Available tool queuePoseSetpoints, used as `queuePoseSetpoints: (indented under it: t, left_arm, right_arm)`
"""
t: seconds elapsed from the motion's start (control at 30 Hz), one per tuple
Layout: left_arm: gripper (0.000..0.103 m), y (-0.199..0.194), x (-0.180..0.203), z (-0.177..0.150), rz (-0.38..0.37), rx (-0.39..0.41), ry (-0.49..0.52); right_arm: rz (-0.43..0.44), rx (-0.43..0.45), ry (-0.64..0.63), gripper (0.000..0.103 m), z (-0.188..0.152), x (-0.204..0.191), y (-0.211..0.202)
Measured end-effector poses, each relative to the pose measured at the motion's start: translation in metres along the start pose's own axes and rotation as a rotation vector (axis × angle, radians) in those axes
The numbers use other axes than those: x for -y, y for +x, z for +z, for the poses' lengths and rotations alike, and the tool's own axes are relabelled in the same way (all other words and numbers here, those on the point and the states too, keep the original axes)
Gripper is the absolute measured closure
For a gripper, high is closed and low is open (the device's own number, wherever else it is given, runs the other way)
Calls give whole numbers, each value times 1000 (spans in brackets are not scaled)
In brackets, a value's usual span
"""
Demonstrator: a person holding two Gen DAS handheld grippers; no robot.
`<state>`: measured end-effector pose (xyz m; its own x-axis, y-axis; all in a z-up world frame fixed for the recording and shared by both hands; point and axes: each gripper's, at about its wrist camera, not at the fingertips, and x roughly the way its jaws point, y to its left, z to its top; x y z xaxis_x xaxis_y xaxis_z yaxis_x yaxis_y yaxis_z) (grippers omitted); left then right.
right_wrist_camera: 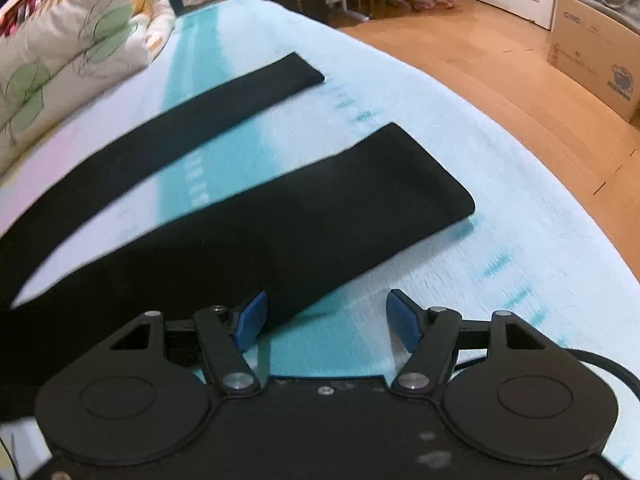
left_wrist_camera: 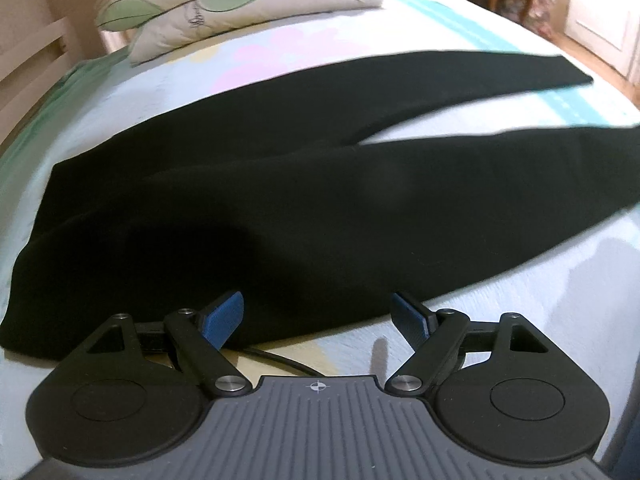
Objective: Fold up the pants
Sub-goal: 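Reach the right gripper to the black trouser leg cuffs and close on them, then close the left gripper on the trouser waist edge while the right gripper lifts the cuffs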
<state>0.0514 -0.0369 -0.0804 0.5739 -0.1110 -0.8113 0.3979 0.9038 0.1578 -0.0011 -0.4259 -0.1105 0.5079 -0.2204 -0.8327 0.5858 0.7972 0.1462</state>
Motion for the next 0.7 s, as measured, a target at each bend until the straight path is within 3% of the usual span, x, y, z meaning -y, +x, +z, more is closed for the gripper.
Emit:
queuePoseSetpoints:
  t: [0.13,0.3,0.33,0.37,0.47,0.7]
  left_arm:
    - [22,6,0,-2,-2,-4,43]
    - [22,4,0,-7,-6,20,69]
    - [22,3,1,-8,-9,24,69]
    - [22,3,0,-9,-13,27,68]
    - [22,-1,5,-12,-20,34,74]
    - [22,-13,11,-24,-33,77,139]
  right_arm:
    - [57,46,75,32,4,1,6]
    - [153,52,186,44,10,8,12]
    - [169,44,209,64,12,9,13]
    - [190,30,227,98,14,11,14]
    - [219,-13,269,98,20,13,17]
    - [191,32,264,98,35,-4,-3]
